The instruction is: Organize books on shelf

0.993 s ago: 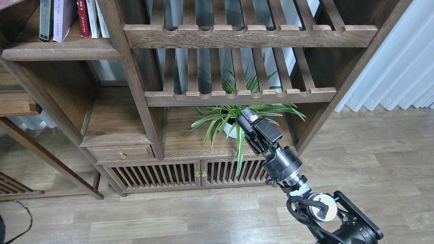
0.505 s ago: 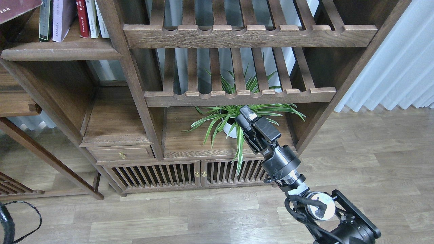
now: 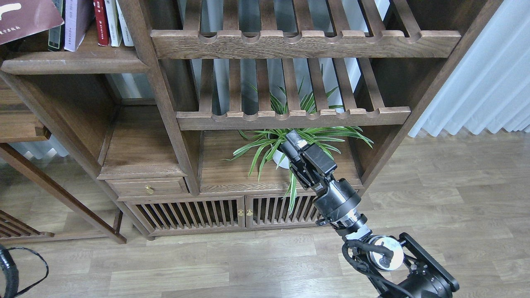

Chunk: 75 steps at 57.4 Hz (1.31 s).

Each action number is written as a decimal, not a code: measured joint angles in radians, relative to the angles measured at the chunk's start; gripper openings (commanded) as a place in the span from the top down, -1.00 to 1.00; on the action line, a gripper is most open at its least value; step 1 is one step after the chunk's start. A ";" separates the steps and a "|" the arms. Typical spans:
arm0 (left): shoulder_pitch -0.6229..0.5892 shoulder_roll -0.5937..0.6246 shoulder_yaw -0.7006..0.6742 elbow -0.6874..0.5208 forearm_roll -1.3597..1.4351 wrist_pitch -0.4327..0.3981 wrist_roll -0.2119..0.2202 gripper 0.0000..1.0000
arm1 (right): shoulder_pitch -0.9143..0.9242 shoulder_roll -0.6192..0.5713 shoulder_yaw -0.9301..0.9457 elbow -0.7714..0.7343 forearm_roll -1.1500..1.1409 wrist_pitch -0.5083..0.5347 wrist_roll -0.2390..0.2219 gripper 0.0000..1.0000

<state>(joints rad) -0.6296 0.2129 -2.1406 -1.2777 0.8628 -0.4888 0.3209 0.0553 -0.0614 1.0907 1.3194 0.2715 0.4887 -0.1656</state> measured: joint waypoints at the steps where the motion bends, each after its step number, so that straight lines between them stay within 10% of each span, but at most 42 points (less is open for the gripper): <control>1: 0.000 0.000 0.002 0.000 0.005 0.000 -0.012 1.00 | 0.000 0.000 0.000 0.000 0.000 0.000 0.000 -0.24; 44: 0.007 0.063 0.248 0.081 0.174 0.003 -0.426 1.00 | 0.000 0.011 0.000 0.000 0.000 0.000 0.002 -0.25; 75: -0.086 0.180 0.511 0.214 0.176 0.239 -0.560 1.00 | 0.005 0.042 -0.020 0.002 0.002 0.000 0.003 -0.28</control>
<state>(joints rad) -0.7159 0.3925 -1.6297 -1.0635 1.0387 -0.2502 -0.2386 0.0600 -0.0192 1.0702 1.3217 0.2739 0.4887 -0.1625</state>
